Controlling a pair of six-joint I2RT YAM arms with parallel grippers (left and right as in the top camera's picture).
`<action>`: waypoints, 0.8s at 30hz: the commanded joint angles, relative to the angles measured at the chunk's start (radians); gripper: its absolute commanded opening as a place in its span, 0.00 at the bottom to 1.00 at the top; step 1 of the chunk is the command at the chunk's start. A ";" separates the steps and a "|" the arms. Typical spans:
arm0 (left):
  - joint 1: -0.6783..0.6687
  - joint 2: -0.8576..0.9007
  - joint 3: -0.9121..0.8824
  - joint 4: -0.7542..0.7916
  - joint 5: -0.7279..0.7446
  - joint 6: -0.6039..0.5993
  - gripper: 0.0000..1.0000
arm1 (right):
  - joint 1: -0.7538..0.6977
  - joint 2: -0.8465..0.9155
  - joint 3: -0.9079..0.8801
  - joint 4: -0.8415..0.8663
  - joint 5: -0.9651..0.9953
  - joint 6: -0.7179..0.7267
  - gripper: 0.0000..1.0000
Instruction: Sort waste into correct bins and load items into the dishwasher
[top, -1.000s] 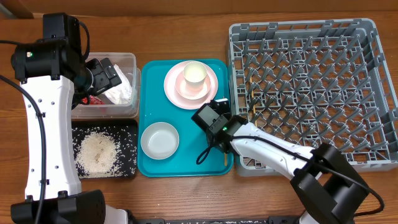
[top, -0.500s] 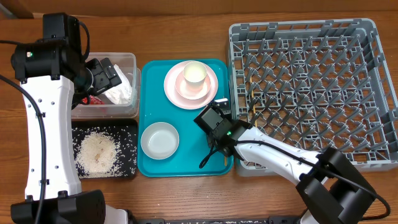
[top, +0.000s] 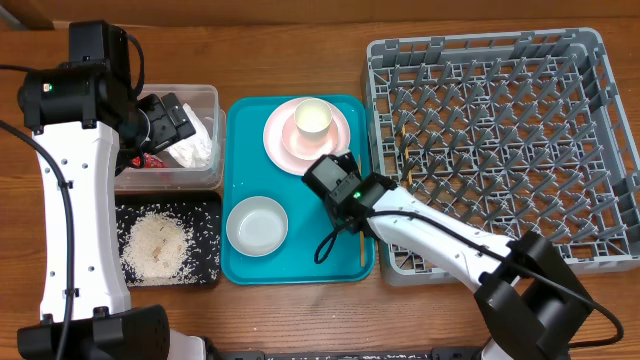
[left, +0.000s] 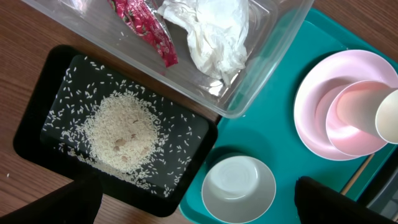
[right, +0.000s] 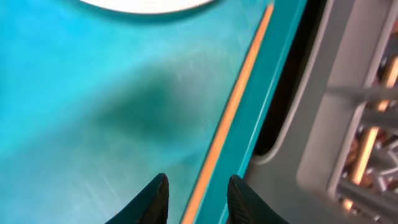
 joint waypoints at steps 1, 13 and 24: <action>0.004 0.002 0.002 -0.002 -0.010 0.015 1.00 | -0.003 -0.007 0.010 -0.003 -0.015 -0.044 0.29; 0.004 0.002 0.002 -0.002 -0.010 0.015 1.00 | -0.003 -0.004 -0.011 0.007 -0.023 -0.455 0.08; 0.004 0.002 0.002 -0.002 -0.010 0.015 1.00 | -0.003 0.001 -0.011 -0.045 -0.105 -0.874 0.04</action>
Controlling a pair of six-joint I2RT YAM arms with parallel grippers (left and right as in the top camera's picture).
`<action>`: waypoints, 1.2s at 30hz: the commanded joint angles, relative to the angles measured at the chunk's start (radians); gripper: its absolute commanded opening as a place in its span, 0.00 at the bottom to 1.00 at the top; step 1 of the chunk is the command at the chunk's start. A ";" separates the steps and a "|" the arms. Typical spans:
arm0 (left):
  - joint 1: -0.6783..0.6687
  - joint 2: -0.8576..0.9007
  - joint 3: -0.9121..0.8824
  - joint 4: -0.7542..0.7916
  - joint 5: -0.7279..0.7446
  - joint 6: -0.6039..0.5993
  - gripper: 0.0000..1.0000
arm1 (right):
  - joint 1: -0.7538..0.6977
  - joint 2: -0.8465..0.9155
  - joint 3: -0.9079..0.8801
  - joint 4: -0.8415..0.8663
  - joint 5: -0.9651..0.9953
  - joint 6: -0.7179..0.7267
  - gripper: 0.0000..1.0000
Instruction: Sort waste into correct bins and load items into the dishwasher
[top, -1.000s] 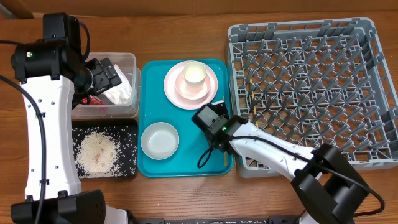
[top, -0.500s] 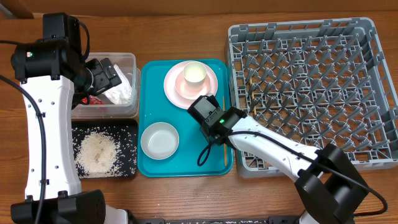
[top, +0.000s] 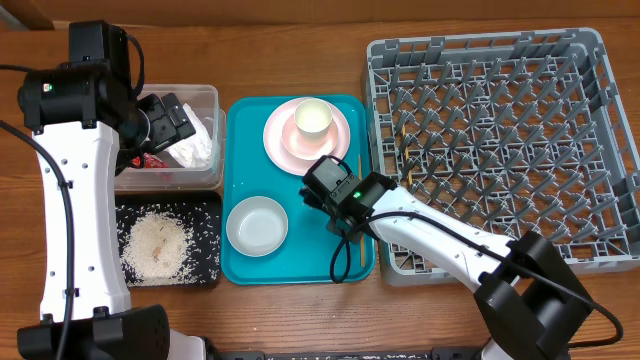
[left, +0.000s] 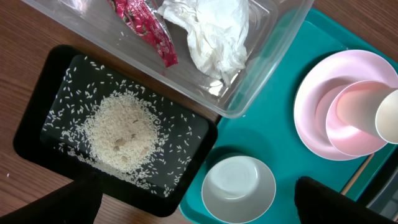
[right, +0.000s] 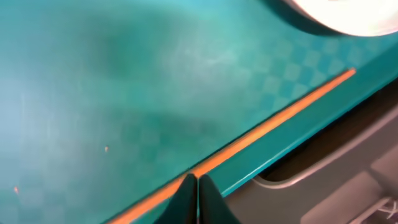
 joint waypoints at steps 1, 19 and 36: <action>0.004 0.002 0.002 -0.002 -0.009 0.015 1.00 | -0.003 0.000 -0.005 -0.013 -0.017 -0.251 0.04; 0.004 0.002 0.002 -0.002 -0.009 0.015 1.00 | -0.004 0.054 -0.005 -0.069 0.001 -0.509 0.04; 0.004 0.002 0.002 -0.002 -0.009 0.015 1.00 | 0.013 0.140 -0.002 -0.029 -0.061 -0.480 0.04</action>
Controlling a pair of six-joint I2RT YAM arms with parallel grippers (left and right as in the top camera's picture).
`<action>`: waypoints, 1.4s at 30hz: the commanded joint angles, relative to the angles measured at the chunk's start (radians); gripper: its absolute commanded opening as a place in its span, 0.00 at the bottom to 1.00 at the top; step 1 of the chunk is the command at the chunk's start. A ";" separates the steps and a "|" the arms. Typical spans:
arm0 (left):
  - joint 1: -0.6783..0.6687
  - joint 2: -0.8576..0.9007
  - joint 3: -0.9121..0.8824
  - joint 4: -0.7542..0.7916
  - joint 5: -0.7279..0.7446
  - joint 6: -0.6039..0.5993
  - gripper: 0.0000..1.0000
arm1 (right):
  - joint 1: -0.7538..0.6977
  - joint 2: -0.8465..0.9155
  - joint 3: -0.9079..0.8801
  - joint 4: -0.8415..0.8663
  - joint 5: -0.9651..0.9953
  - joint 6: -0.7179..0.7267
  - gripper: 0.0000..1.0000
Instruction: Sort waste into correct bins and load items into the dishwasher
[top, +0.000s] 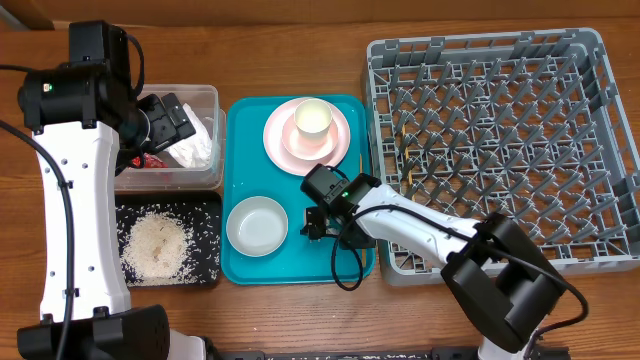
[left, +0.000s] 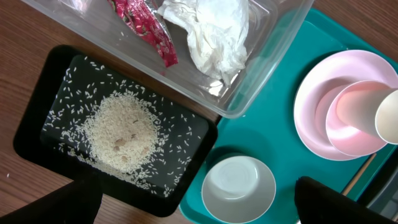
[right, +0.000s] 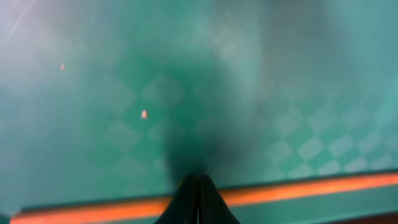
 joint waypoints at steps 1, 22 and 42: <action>0.004 0.002 0.002 -0.002 -0.010 0.015 1.00 | 0.023 0.026 0.005 0.016 -0.043 0.032 0.04; 0.004 0.002 0.002 -0.002 -0.010 0.015 1.00 | 0.053 0.026 0.073 -0.165 0.037 0.029 0.04; 0.004 0.002 0.002 -0.002 -0.010 0.015 1.00 | 0.054 0.026 0.073 -0.193 0.116 0.053 0.04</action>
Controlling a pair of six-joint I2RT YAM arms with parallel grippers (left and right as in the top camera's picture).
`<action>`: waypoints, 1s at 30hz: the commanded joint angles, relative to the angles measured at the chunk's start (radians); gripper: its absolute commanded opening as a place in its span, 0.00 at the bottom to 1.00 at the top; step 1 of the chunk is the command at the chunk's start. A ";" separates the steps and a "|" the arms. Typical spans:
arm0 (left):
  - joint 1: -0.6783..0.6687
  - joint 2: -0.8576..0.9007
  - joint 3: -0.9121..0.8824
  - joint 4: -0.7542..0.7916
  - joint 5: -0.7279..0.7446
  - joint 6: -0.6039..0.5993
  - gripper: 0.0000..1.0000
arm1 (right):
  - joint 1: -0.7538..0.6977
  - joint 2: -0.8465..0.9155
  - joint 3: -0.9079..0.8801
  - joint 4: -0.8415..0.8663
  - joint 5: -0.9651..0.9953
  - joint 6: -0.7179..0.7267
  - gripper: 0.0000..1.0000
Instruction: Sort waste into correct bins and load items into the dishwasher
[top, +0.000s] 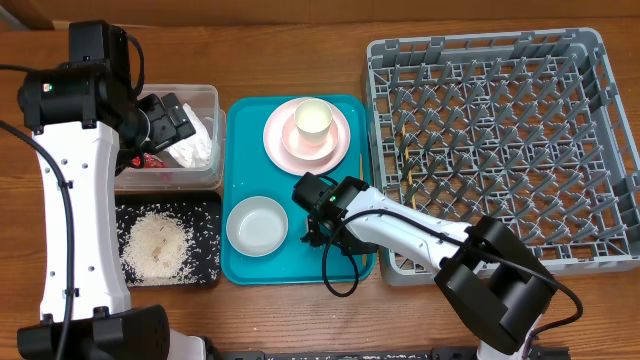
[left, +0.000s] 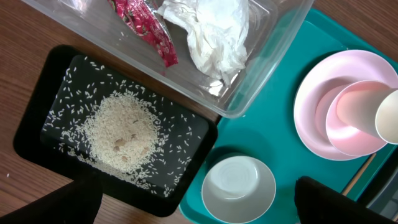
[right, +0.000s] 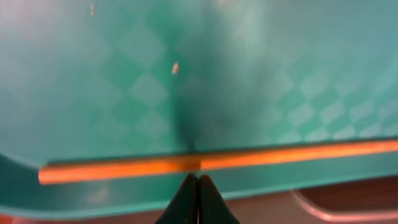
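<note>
My right gripper (right: 198, 180) is shut on a thin orange stick (right: 112, 169) low over the teal tray (right: 124, 74), near the tray's front right part (top: 322, 233). On the tray (top: 245, 150) stand a white bowl (top: 257, 225) and a pink plate (top: 283, 140) carrying a pale cup (top: 312, 120). The grey dish rack (top: 500, 140) sits to the right. My left gripper (top: 165, 118) hangs open above the bins, its dark fingers (left: 323, 196) framing the bowl (left: 239, 190).
A clear bin (left: 261, 68) at the left holds crumpled white paper (left: 214, 34) and a red wrapper (left: 146, 28). In front of it lies a black tray of rice (left: 118, 134). A tan stick (left: 357, 174) rests at the teal tray's right edge.
My right gripper has shifted a little left and towards the tray's front, still shut on the orange stick, whose end now shows at the left. The left arm has not moved.
At first my right gripper stood open astride the orange stick by the tray's right edge. Then it was shut on the stick. After that the wrist had turned and moved left over the tray, and now it holds the stick near the tray's front.
</note>
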 joint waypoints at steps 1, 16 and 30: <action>0.004 0.002 0.002 -0.002 -0.009 0.015 1.00 | 0.002 0.007 0.019 -0.030 -0.019 0.008 0.04; 0.004 0.002 0.002 -0.002 -0.009 0.015 1.00 | -0.002 0.007 0.006 0.008 -0.180 0.023 0.04; 0.004 0.002 0.002 -0.002 -0.009 0.015 1.00 | -0.002 0.007 0.006 -0.040 -0.106 0.069 0.04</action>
